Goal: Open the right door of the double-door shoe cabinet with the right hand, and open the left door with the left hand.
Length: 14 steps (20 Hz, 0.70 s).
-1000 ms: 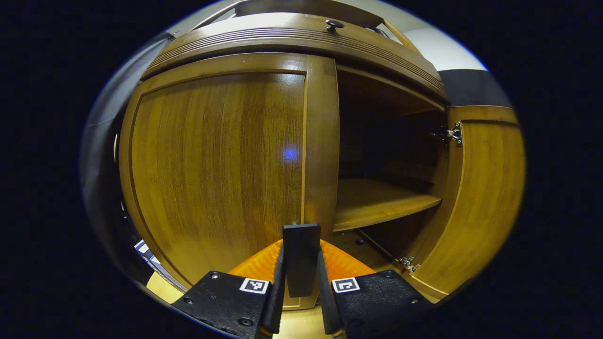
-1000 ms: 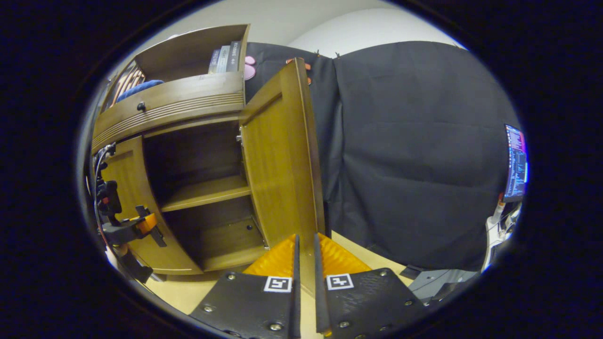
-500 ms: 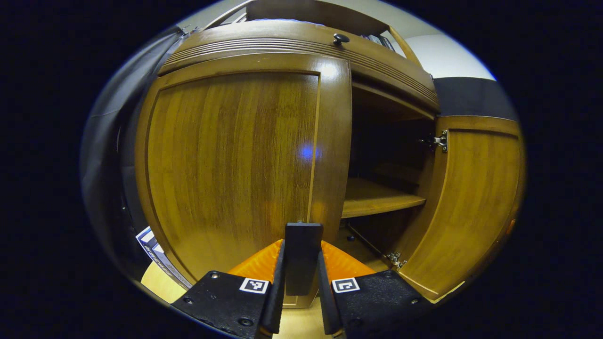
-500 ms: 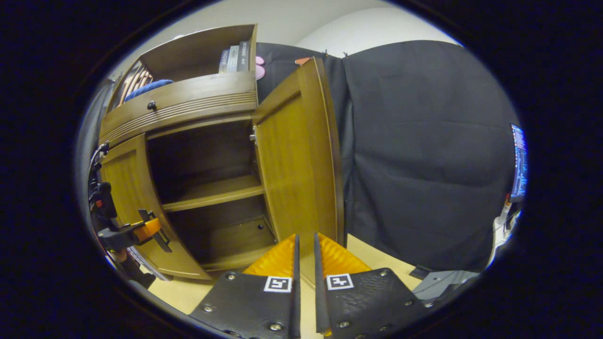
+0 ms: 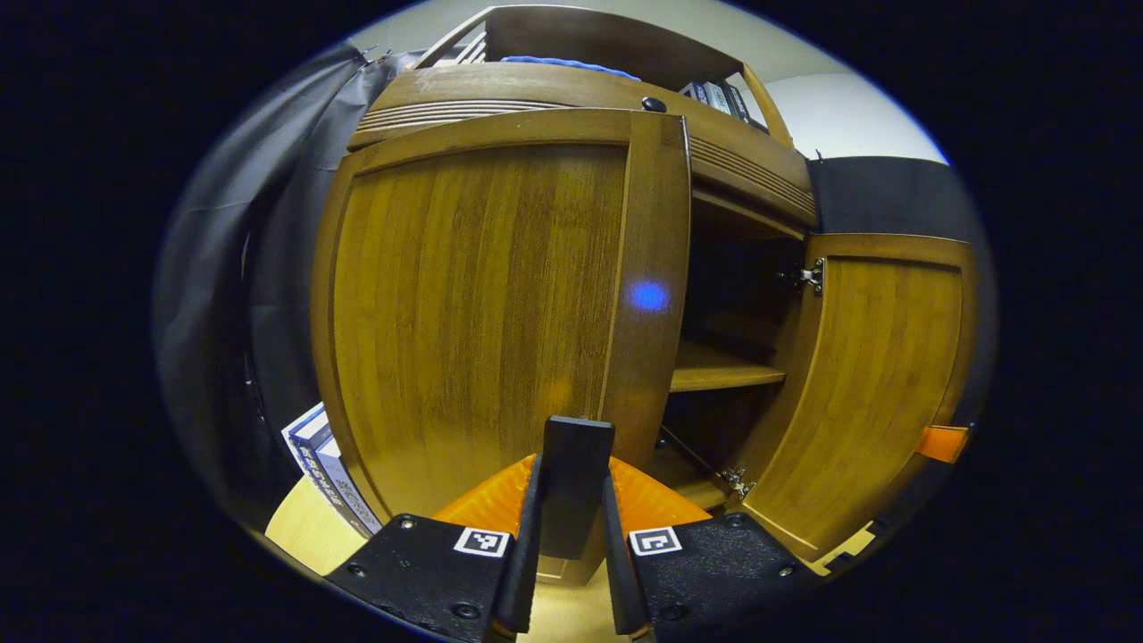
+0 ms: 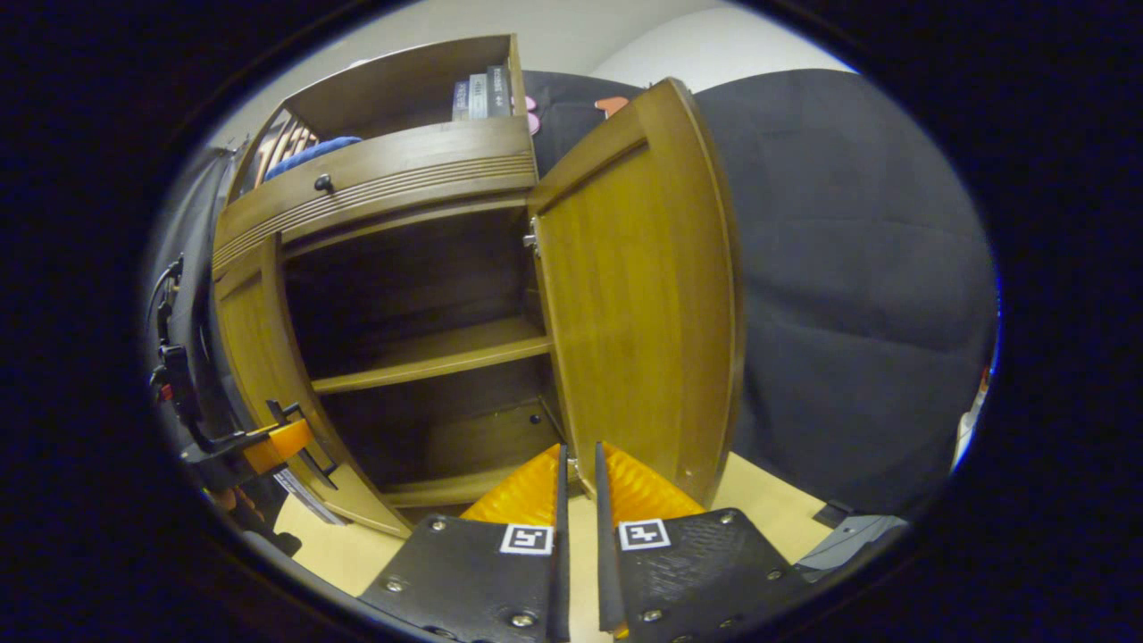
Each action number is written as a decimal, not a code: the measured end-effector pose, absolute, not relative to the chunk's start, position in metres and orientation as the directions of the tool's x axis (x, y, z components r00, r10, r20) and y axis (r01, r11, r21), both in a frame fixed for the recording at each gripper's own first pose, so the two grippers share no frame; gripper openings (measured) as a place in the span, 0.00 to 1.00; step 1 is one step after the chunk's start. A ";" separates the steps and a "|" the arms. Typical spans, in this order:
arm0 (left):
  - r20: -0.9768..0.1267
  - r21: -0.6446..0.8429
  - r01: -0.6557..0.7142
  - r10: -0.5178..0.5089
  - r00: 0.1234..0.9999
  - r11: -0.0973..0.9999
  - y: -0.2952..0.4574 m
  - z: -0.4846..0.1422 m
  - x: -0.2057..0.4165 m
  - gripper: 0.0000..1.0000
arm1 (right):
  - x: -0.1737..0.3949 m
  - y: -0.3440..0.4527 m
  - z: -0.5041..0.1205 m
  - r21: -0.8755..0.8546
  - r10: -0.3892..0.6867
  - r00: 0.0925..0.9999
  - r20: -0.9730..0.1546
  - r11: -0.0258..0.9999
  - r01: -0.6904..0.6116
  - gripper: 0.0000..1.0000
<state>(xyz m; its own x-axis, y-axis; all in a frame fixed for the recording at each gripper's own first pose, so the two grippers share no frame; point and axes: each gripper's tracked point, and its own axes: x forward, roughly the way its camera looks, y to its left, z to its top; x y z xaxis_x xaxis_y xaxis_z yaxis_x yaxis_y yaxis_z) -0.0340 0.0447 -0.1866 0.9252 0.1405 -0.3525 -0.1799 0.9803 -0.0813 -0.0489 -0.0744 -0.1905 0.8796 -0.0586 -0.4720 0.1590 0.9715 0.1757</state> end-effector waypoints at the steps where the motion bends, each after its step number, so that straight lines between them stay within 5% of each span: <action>1: -0.352 -0.087 -0.182 0.141 0.925 0.979 0.045 -0.186 -0.039 0.35 | -0.047 -0.068 -0.193 0.182 -0.041 0.880 -0.474 0.973 0.144 0.13; 14: -0.370 -0.112 -0.214 0.159 0.915 0.970 0.059 -0.172 -0.093 0.35 | -0.017 0.021 -0.217 0.263 0.203 0.846 -0.493 0.962 -0.077 0.13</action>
